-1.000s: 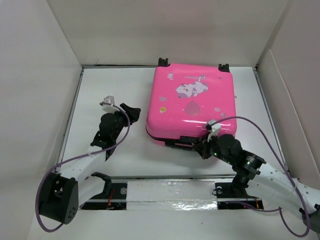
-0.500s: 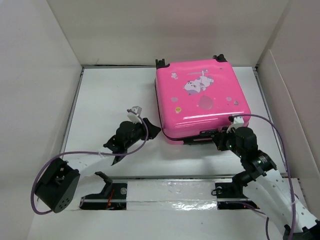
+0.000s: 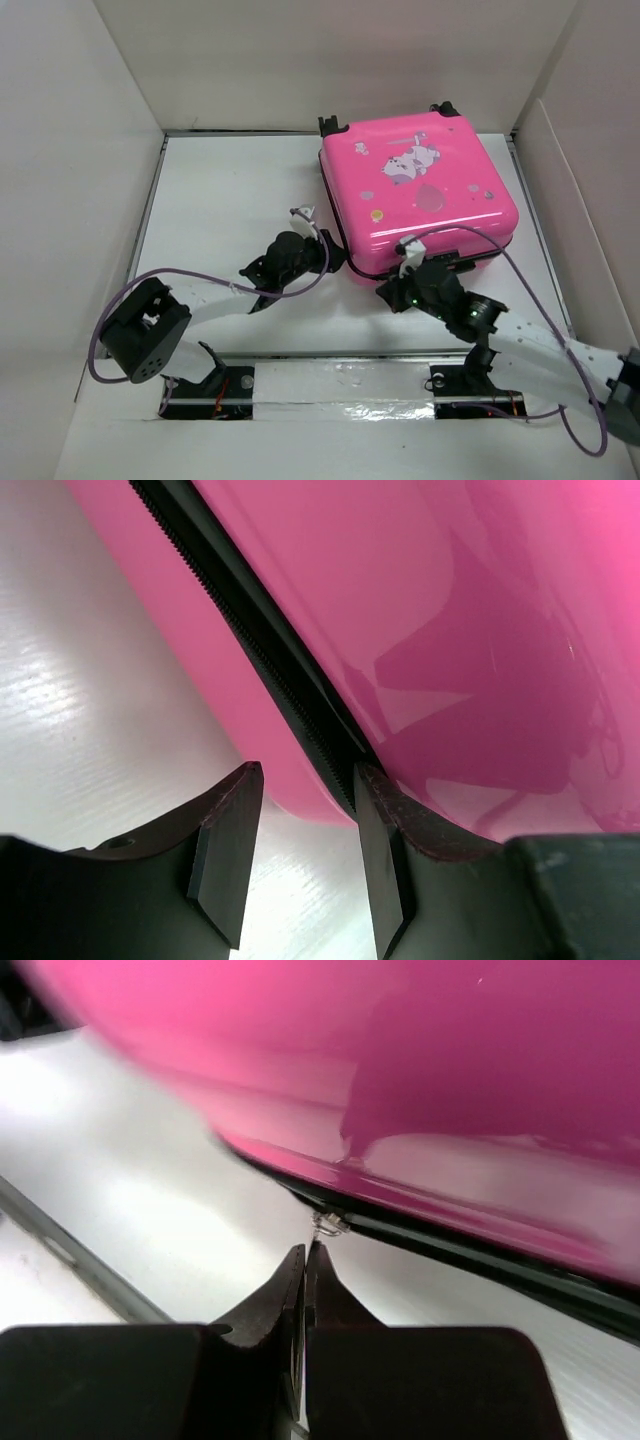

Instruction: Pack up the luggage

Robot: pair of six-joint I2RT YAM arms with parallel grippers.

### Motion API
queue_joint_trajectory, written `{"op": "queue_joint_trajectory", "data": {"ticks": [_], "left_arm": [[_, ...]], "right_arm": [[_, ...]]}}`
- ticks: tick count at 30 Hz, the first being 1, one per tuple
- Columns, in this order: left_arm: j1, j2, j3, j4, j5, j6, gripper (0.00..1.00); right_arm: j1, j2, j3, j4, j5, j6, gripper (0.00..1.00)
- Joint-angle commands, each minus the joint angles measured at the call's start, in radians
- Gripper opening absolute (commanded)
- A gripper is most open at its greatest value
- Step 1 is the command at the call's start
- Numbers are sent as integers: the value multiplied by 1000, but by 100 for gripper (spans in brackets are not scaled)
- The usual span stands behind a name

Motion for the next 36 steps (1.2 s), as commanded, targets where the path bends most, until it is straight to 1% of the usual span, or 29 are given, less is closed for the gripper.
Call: {"op": "queue_joint_trajectory", "data": {"ticks": [1, 3, 4, 5, 7, 9, 10, 12, 13, 14, 15, 16, 17, 19, 20, 21, 22, 24, 25, 26, 27, 28, 30, 32, 33, 34, 36], "left_arm": [[-79, 61, 146, 151, 64, -11, 40], [-92, 76, 168, 140, 78, -2, 39], [-92, 101, 201, 126, 82, 4, 40], [-104, 115, 220, 94, 90, 10, 40], [-119, 142, 257, 83, 93, 18, 41], [-130, 147, 265, 77, 86, 11, 43], [-121, 135, 260, 71, 79, 4, 46], [-95, 101, 237, 53, 34, -6, 53], [-74, 59, 207, 47, 20, -25, 59], [-19, 32, 191, 33, -8, -38, 62], [14, 11, 177, 30, -14, -54, 64], [49, -29, 157, 27, -17, -90, 68], [116, -45, 154, 28, -16, -106, 70], [178, -54, 180, 25, -13, -127, 76], [206, -42, 202, 21, -5, -144, 77], [259, -23, 231, 16, 9, -149, 77], [284, 30, 305, 11, 29, -154, 78], [342, 102, 401, -22, 75, -169, 78], [357, 191, 506, -36, 90, -178, 79], [371, 239, 560, -65, 133, -184, 81], [382, 286, 621, -84, 154, -193, 81], [391, 384, 742, -105, 174, -197, 82], [391, 481, 862, -186, 211, -198, 84], [402, 631, 1052, -238, 246, -204, 87], [402, 632, 1053, -245, 254, -204, 87], [402, 686, 1126, -260, 257, -206, 90], [402, 736, 1194, -306, 262, -204, 91]], "right_arm": [[237, 149, 103, 328, -163, 58, 0], [323, 218, 134, 364, -105, 55, 0], [337, 266, 148, 371, -83, 50, 0], [337, 281, 162, 388, -44, 49, 0], [337, 286, 149, 423, 4, 59, 0], [337, 245, 114, 451, 67, 69, 0], [337, 219, 103, 440, 84, 78, 0], [337, 116, 62, 375, 142, 88, 0], [337, 76, 44, 350, 160, 98, 0], [326, 35, 27, 303, 180, 104, 0], [317, -42, 1, 275, 184, 111, 0], [317, -74, -7, 244, 179, 122, 0], [302, -103, -13, 188, 176, 125, 0], [291, -174, -19, 123, 185, 133, 0], [282, -192, -21, 80, 187, 133, 0], [273, -208, -16, 59, 187, 133, 0], [272, -232, -12, 39, 187, 133, 0], [272, -249, 1, 5, 173, 131, 0], [272, -257, 5, -6, 168, 130, 0], [272, -260, 11, -21, 164, 127, 0], [272, -260, 13, -24, 152, 125, 0], [272, -260, 14, -29, 147, 125, 0], [272, -251, 10, -26, 119, 125, 0], [272, -237, 11, -23, 106, 127, 0], [272, -234, 13, -27, 104, 127, 0], [272, -233, 14, -34, 104, 128, 0], [272, -232, 13, -28, 96, 128, 0]]}}
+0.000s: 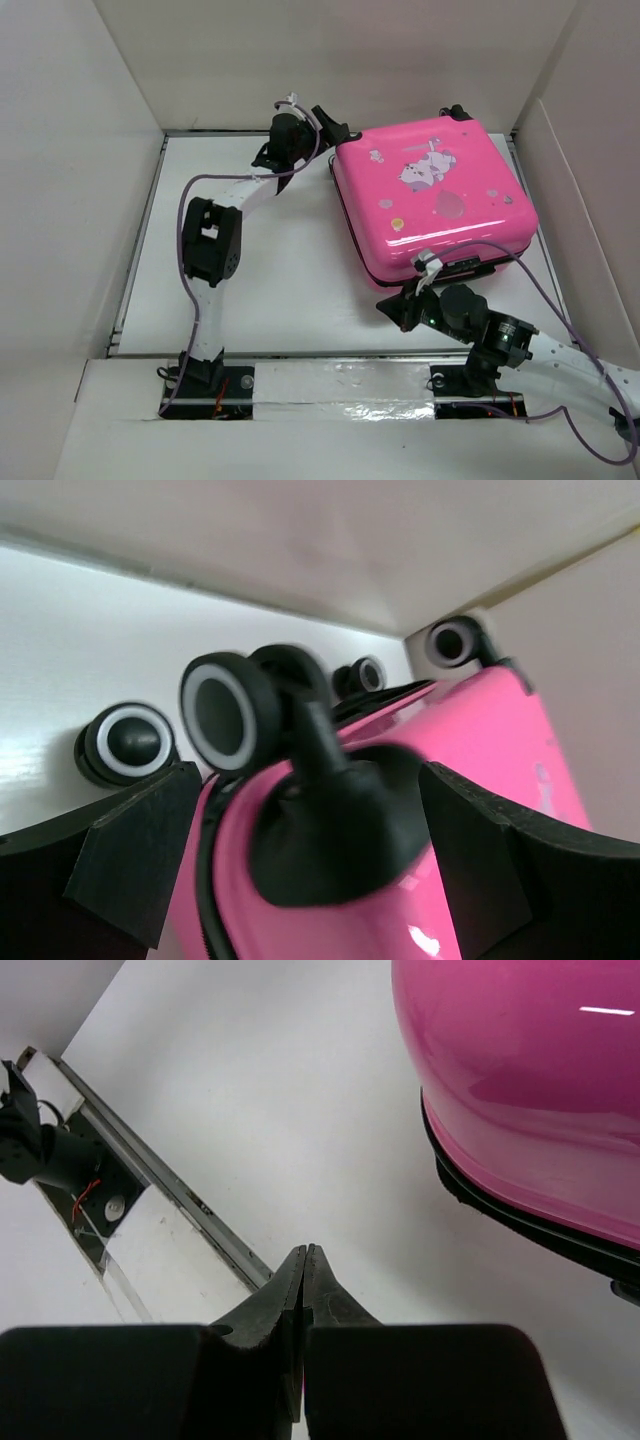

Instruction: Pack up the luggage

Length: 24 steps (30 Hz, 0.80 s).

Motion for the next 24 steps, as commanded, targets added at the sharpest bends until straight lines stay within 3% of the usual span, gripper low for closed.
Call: {"op": "queue_joint_trajectory", "data": {"ticks": [1, 6, 9, 10, 13, 20, 24], "left_arm": [[2, 75, 162, -102, 61, -12, 91], [-8, 155, 285, -172, 47, -19, 91], [-19, 194, 342, -189, 47, -28, 91], [-19, 210, 360, -189, 49, -31, 91], [-28, 244, 391, -182, 53, -52, 91], [-38, 298, 440, -124, 70, -133, 89], [-47, 306, 412, -22, 59, -199, 78]], "right_arm": [[5, 0, 34, 29, -44, 10, 0], [5, 4, 31, 5, 3, 35, 0], [5, -2, 22, -49, 77, 96, 19], [5, -11, 14, -55, 87, 123, 35], [5, -26, -23, -61, 123, 166, 53], [5, -16, -21, -162, 200, 249, 64], [5, -26, -53, -134, 266, 269, 71]]}}
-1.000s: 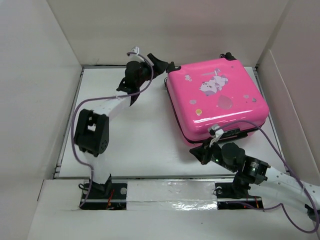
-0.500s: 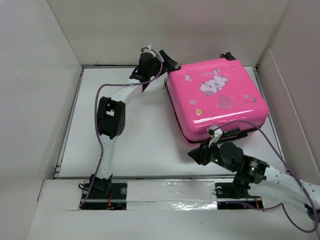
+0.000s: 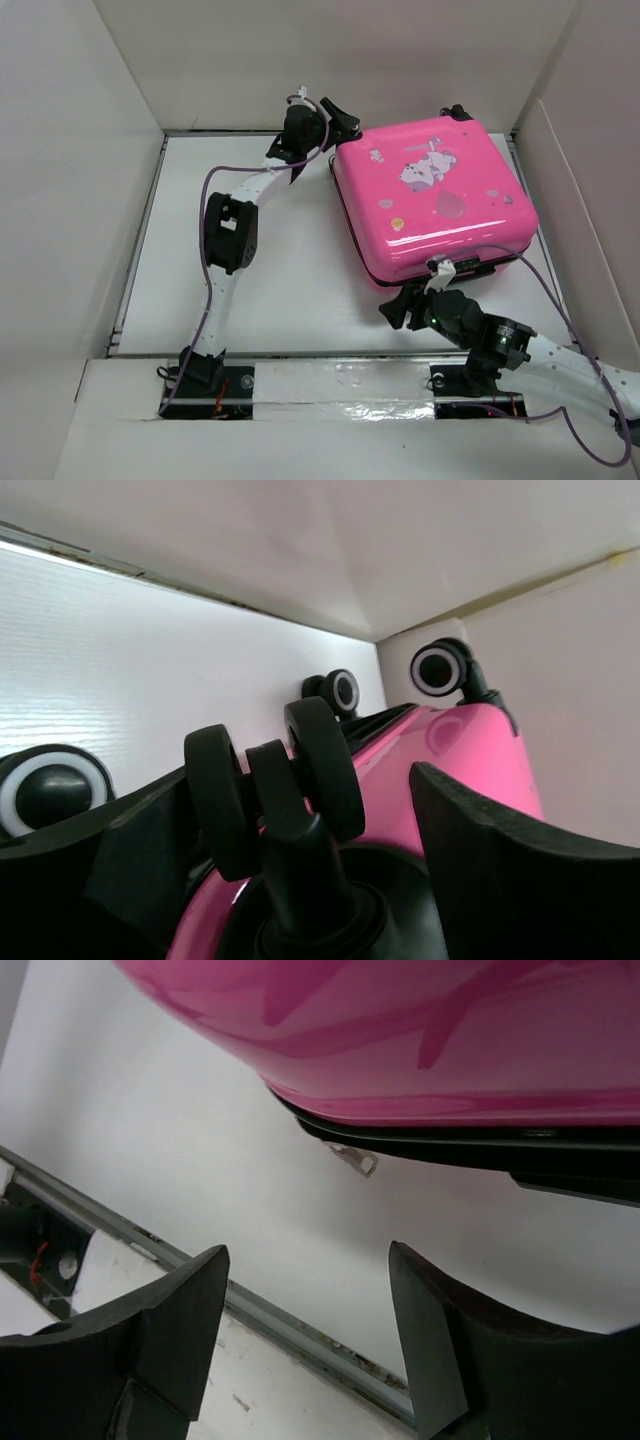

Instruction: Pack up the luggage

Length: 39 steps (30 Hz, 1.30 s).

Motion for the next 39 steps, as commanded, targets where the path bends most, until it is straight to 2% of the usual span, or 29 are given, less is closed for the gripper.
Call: {"op": "queue_joint_trajectory", "data": {"ticks": [1, 3, 4, 6, 7, 13, 19, 22, 24, 27, 31, 32, 35, 39], "left_arm": [[-25, 13, -1, 143, 14, -78, 69], [-25, 9, -20, 219, 6, -116, 56], [-25, 1, -42, 244, 7, -125, 34], [-25, -19, -72, 311, 6, -133, 15], [-25, -45, -96, 319, 4, -130, 0], [-7, -168, -167, 335, -22, -83, 0], [-7, -226, -187, 324, -6, -86, 0], [-7, -248, -175, 309, -2, -98, 0], [-7, -246, -135, 292, 4, -96, 0], [-7, -211, -57, 267, 1, -92, 0], [-7, -107, 92, 203, 12, -102, 0], [-7, -76, 135, 200, 24, -113, 0], [-7, -96, 117, 224, 37, -138, 0], [-16, -126, 130, 203, -3, -116, 0]], "right_arm": [[5, -3, -46, 33, 94, 31, 73], [5, 17, -57, 115, 83, 7, 73], [5, 47, -61, 150, 79, -16, 73], [5, 83, -63, 239, 59, -47, 72], [5, 98, -58, 257, 53, -59, 70], [14, 193, -74, 431, 83, -86, 69], [14, 173, -64, 382, 132, -87, 77], [14, 158, -80, 379, 163, -76, 77], [14, 160, -91, 391, 165, -67, 76], [14, 170, -101, 400, 174, -58, 70], [14, 175, -117, 414, 177, -55, 65], [14, 175, -117, 417, 175, -55, 65], [14, 180, -120, 416, 174, -55, 71], [14, 199, -117, 435, 212, -55, 71]]}}
